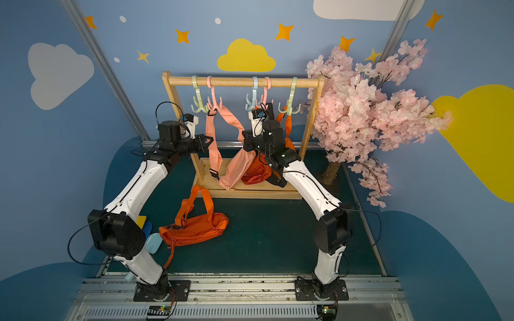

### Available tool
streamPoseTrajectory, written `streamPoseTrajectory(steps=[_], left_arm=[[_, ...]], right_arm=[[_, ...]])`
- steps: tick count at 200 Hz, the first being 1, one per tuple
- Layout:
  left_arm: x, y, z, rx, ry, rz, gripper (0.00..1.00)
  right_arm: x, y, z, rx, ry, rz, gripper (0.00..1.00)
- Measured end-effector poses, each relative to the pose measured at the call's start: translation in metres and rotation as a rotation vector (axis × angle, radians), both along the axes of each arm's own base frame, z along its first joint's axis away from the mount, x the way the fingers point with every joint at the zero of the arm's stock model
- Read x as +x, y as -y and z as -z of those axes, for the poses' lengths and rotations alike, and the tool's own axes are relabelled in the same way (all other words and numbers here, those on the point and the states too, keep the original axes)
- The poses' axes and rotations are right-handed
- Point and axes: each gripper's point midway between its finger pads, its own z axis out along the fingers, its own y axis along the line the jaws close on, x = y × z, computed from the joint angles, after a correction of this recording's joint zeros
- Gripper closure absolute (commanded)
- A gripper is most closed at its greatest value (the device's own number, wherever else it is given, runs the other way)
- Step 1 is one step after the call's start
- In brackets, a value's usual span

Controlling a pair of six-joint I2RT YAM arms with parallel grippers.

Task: Take the bag off the hook
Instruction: Pick up the bag from the hook, then place the bag inside the bag.

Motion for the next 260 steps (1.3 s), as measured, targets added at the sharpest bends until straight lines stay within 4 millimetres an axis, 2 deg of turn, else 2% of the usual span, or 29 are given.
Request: streamPoseTrajectory(steps=[61, 119, 153, 208, 260], left_arm=[[-0.056, 0.003, -0.017, -0.038, 0.014, 0.005, 0.96], [-0.101, 0.006, -0.043, -0.068, 0.052, 0.014, 0.96], [-0.124, 0.008, -0.050, -0.083, 0.054, 0.024, 0.96], [-0.147, 0.013, -0.055, -0.091, 0.039, 0.050, 0.96], [-0.161, 0.013, -0.072, -0.102, 0.059, 0.073, 0.96]], right_arm=[[-0.072, 0.013, -0.013, -0.017, 0.002, -0.034, 1.00], [-0.123, 0.026, -0.022, -0.046, 0.014, -0.060, 1.00], [-0.153, 0.033, -0.034, -0.040, 0.041, -0.093, 1.00], [-0.188, 0.037, -0.046, -0.041, 0.081, -0.152, 1.00], [-0.207, 0.029, -0.046, -0.062, 0.106, -0.215, 1.00]])
